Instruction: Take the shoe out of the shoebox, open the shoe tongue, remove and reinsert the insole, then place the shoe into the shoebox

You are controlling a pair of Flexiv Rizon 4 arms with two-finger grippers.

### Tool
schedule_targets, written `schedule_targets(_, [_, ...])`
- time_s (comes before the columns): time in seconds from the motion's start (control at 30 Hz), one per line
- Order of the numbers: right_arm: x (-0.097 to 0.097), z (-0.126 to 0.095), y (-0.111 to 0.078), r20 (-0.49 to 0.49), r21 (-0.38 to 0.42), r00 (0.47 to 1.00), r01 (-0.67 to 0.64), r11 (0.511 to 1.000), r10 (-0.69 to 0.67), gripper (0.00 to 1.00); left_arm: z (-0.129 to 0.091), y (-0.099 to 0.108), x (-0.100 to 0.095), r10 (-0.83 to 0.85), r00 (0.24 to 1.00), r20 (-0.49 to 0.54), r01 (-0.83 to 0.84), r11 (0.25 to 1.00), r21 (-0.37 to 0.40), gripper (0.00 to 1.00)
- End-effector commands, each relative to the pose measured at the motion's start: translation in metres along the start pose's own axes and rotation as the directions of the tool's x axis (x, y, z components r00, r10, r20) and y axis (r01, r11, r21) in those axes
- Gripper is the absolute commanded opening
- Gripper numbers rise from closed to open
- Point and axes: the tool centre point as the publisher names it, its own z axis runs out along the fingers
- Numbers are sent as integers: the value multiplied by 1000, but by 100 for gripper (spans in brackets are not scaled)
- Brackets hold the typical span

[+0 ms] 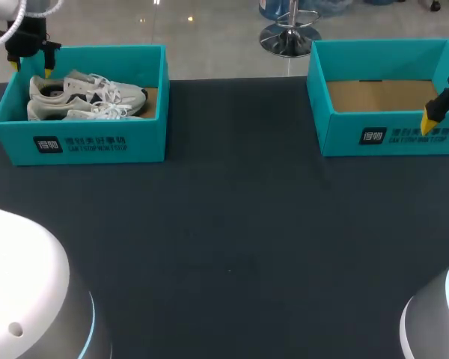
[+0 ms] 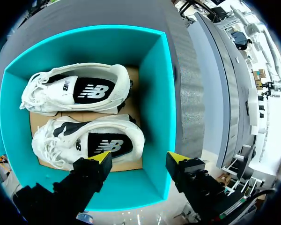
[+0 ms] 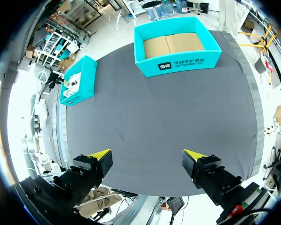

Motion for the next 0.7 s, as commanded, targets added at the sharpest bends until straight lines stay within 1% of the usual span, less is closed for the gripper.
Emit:
schedule_targets(0.03, [1,0,3,3,6,1000,0,1000,0,100,-59,-30,11,-18,999,41,19,999,-27,100])
schedule_targets(0.07, [1,0,3,3,6,1000,0,1000,0,100,-69,-34,10,-37,999,40,38,999,-25,100])
schedule_targets(0.1, [1,0,3,3,6,1000,0,1000,0,100,-78,-41,11,-26,997,73,27,999,-20,100])
schedule_targets(0.17, [1,0,3,3,6,1000,0,1000,0,100,-87,-51,10,-63,997,52,65,998,-28,100])
schedule_targets(0.2, [1,0,3,3,6,1000,0,1000,0,100,-92,-57,10,-63,995,77,64,998,-8,100])
schedule_targets(0.27, [1,0,3,3,6,1000,0,1000,0,100,-99,-68,12,-104,993,63,104,995,7,100])
schedule_targets(0.3, [1,0,3,3,6,1000,0,1000,0,100,-101,-74,13,-116,990,80,113,993,40,100])
schedule_targets(0.33, [1,0,3,3,6,1000,0,1000,0,100,-103,-79,15,-125,988,87,121,991,51,100])
schedule_targets(0.4, [1,0,3,3,6,1000,0,1000,0,100,-104,-89,17,-155,984,86,147,985,93,100])
schedule_targets(0.43, [1,0,3,3,6,1000,0,1000,0,100,-103,-94,18,-148,984,99,138,985,102,100])
schedule_targets(0.47, [1,0,3,3,6,1000,0,1000,0,100,-100,-98,19,-156,984,81,147,984,98,100])
schedule_targets(0.53, [1,0,3,3,6,1000,0,1000,0,100,-95,-106,20,-137,985,109,122,983,138,100])
schedule_targets(0.7, [1,0,3,3,6,1000,0,1000,0,100,-95,-106,20,-137,985,109,122,983,138,100])
